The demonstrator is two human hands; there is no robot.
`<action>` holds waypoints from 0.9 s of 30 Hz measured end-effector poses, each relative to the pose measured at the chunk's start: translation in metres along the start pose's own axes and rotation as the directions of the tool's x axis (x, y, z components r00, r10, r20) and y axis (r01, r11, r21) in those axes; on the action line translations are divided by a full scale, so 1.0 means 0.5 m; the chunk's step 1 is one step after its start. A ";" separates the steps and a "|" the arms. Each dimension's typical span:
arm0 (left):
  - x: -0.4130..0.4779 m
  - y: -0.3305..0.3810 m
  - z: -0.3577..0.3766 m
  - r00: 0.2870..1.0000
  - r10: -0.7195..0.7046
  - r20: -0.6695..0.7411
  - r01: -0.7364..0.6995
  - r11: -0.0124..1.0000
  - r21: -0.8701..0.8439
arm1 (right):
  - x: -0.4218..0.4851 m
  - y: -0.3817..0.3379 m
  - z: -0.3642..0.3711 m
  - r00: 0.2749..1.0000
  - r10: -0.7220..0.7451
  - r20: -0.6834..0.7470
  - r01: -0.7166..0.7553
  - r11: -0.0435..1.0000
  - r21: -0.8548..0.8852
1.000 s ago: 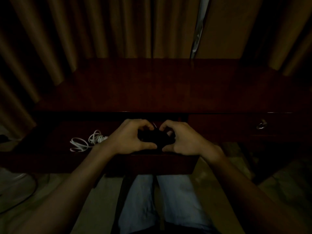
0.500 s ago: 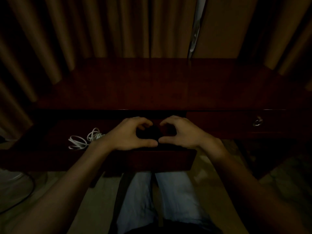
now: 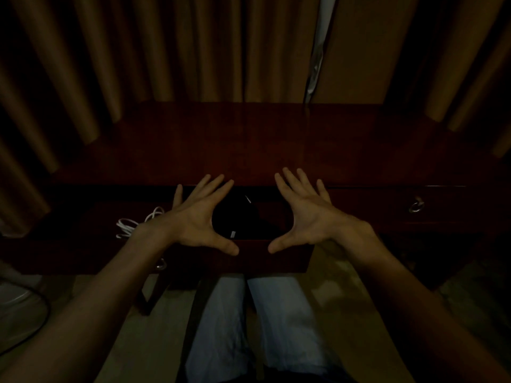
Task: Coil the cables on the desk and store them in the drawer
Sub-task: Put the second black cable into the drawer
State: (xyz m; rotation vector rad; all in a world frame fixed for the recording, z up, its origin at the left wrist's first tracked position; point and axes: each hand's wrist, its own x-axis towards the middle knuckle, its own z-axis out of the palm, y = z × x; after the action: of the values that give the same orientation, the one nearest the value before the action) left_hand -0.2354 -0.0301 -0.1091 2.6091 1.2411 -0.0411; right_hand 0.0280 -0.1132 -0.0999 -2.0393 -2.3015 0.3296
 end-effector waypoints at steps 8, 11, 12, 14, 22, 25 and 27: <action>0.062 -0.028 -0.008 0.992 -0.050 -0.119 0.053 0.998 0.023 | 0.051 0.027 -0.005 0.996 0.032 -0.080 -0.032 0.999 0.011; 0.083 -0.034 -0.008 0.987 -0.065 -0.148 0.065 0.998 0.000 | 0.075 0.037 -0.004 0.992 0.009 -0.129 -0.010 1.000 -0.004; 0.090 -0.036 -0.006 0.984 -0.063 -0.165 0.062 0.998 -0.008 | 0.082 0.041 -0.002 0.985 -0.005 -0.170 0.001 1.000 -0.024; 0.102 -0.040 -0.001 0.978 -0.060 -0.201 0.056 0.998 -0.024 | 0.094 0.047 0.006 0.963 -0.017 -0.269 0.002 0.998 -0.056; 0.140 -0.035 0.022 0.914 -0.103 -0.393 0.091 0.995 -0.048 | 0.145 0.063 0.058 0.778 -0.022 -0.628 0.017 1.000 -0.014; 0.147 -0.031 0.027 0.901 -0.113 -0.419 0.105 0.994 -0.042 | 0.154 0.063 0.065 0.737 -0.008 -0.675 0.002 1.000 -0.010; 0.147 -0.031 0.032 0.895 -0.113 -0.432 0.108 0.993 -0.036 | 0.156 0.059 0.069 0.734 0.007 -0.679 -0.017 1.000 -0.008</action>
State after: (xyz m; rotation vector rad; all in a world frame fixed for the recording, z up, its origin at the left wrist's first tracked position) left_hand -0.1989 0.0312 -0.1376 2.6175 1.5205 0.5566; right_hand 0.0405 -0.0376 -0.1476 -1.7558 -1.8155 -0.3897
